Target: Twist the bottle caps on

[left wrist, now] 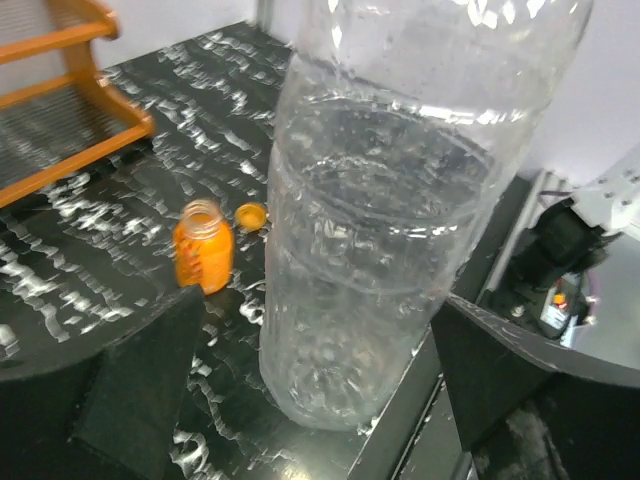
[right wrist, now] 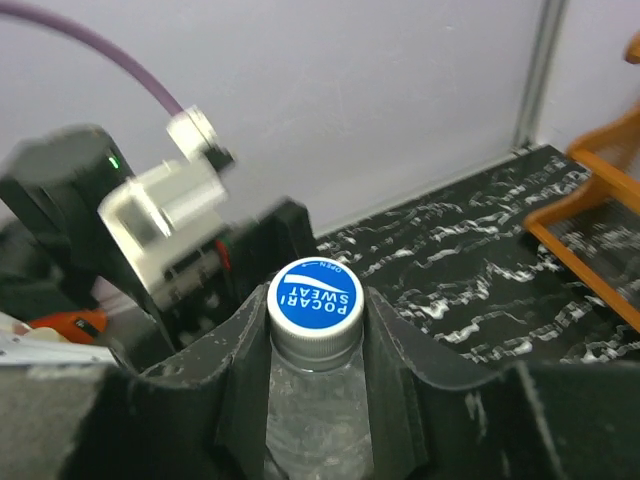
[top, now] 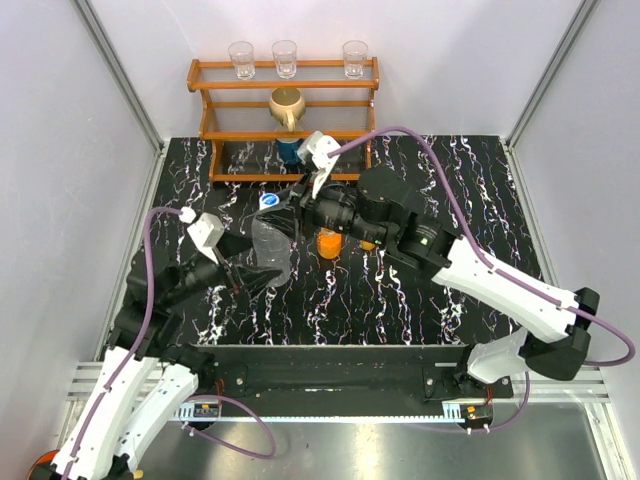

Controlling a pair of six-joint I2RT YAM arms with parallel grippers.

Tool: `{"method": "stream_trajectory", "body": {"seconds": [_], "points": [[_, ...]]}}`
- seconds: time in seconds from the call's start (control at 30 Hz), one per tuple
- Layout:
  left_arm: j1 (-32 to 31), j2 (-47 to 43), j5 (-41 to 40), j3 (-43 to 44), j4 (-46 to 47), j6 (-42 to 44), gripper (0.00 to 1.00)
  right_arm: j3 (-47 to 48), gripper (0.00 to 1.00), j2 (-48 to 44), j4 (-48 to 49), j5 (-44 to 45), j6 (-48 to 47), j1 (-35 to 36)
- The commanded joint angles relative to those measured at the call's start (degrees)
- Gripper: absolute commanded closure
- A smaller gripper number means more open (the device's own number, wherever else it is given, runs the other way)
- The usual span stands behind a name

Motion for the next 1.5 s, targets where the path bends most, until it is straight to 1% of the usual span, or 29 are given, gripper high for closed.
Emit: {"method": "stream_trajectory", "body": {"seconds": [0.0,0.07,0.13,0.17,0.23,0.27,0.3,0.33,0.37,0.53,0.57,0.6,0.67,0.7,0.8,0.97,1.17,1.27,1.47], "points": [[0.3,2.7,-12.2,14.0,-18.9,12.6,0.01,-5.4,0.79,-5.8,-1.0,6.0,-5.7,0.5],[0.3,4.7,-16.7,19.6,-24.4,14.1,0.01,-7.6,0.78,-6.2,-0.6,7.1,-6.5,0.5],[0.3,6.0,-17.8,24.5,-27.2,14.0,0.01,-11.4,0.79,-6.2,0.8,8.0,-6.8,0.5],[0.3,6.5,-17.6,26.1,-29.3,13.6,0.01,-12.7,0.79,-6.1,3.3,8.1,-6.7,0.5],[0.3,7.2,-17.3,31.0,-30.3,11.9,0.01,-16.0,0.78,-4.4,5.4,7.9,-6.9,0.4],[0.3,7.5,-17.3,32.9,-30.9,11.2,0.01,-16.7,0.78,-3.3,9.0,7.6,-6.9,0.5],[0.3,8.1,-17.6,34.8,-31.0,10.2,0.01,-17.6,0.78,-2.2,10.1,7.0,-6.7,0.5],[0.3,8.5,-18.1,38.7,-31.0,9.6,0.01,-17.8,0.78,0.6,11.2,6.4,-6.4,0.5],[0.3,8.9,-19.8,40.7,-31.4,8.9,0.01,-17.8,0.78,2.0,13.7,4.7,-6.1,0.5],[0.3,13.5,-23.7,51.7,-34.6,6.2,0.01,-14.7,0.8,13.3,23.2,1.6,-6.6,1.2],[0.3,14.2,-25.5,53.2,-35.2,6.1,0.01,-12.2,0.8,15.2,23.9,1.6,-7.0,1.7],[0.3,14.7,-26.6,54.7,-35.5,5.8,0.01,-10.5,0.81,19.1,24.4,1.8,-7.1,2.1],[0.3,16.4,-29.1,58.6,-36.6,5.5,0.01,-5.3,0.81,22.9,25.3,2.7,-10.3,2.7],[0.3,16.7,-29.5,59.4,-36.8,5.7,0.01,-3.6,0.81,26.5,25.8,3.1,-11.0,3.4],[0.2,16.8,-30.5,59.7,-37.5,6.1,0.01,2.9,0.81,33.0,26.8,3.6,-12.2,3.9],[0.3,15.5,-31.5,56.9,-39.1,6.8,0.02,11.0,0.8,40.2,30.3,3.7,-13.2,4.2],[0.2,15.1,-31.5,57.0,-39.3,6.8,0.02,19.8,0.79,48.4,30.3,3.9,-14.2,4.1],[0.3,14.9,-31.8,56.6,-39.8,6.5,0.02,21.3,0.76,51.3,31.9,4.0,-13.5,4.1],[0.3,14.1,-32.0,54.6,-39.6,6.3,0.02,22.7,0.75,54.3,29.8,4.7,-13.6,4.9]]}}
